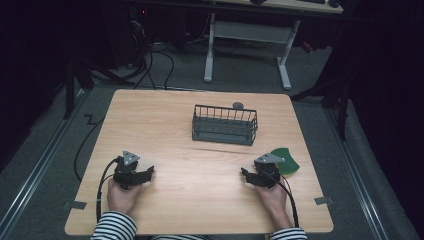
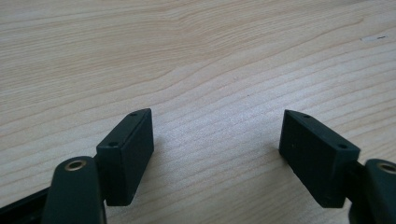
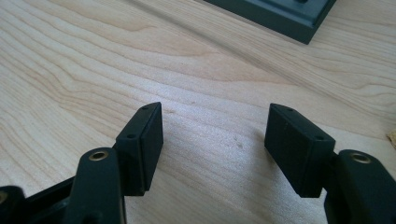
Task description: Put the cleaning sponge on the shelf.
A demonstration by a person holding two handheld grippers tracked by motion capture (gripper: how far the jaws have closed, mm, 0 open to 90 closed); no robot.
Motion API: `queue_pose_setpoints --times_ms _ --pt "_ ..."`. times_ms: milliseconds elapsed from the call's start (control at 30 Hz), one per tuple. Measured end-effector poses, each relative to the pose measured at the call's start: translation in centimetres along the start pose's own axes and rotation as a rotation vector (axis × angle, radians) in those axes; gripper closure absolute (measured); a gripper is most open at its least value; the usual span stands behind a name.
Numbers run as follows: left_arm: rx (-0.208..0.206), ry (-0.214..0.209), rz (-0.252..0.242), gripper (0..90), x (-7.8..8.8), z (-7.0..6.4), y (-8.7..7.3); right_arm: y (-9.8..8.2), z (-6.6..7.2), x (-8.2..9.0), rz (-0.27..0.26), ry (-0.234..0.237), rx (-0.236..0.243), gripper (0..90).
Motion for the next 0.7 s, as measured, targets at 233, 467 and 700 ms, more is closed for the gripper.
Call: queue_pose_setpoints --times_ms 233,467,700 --pt "-0.004 -0.037 -0.003 29.1 0.0 -0.5 0.1 0.1 -0.5 0.9 -0.039 -0.031 -0.033 44.8" --pt "0.001 -0.075 -0.05 32.6 0.5 -1.4 0.9 0.8 -1.5 4.3 -0.147 -0.06 -0.064 48.9" --pt "-0.039 -0.12 -0.065 33.2 0.9 -3.0 2.9 0.8 -2.6 5.7 -0.161 -0.017 -0.117 51.6"
Point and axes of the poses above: each handheld gripper's, and its own axes: x roughly backward along the jaws, y roughly out of its top, z roughly to its left, the point moved 6 cm from there along -x, roughly forward along the jaws, and after that the axes turned 7 degrees about x, right-handed, at the moved point
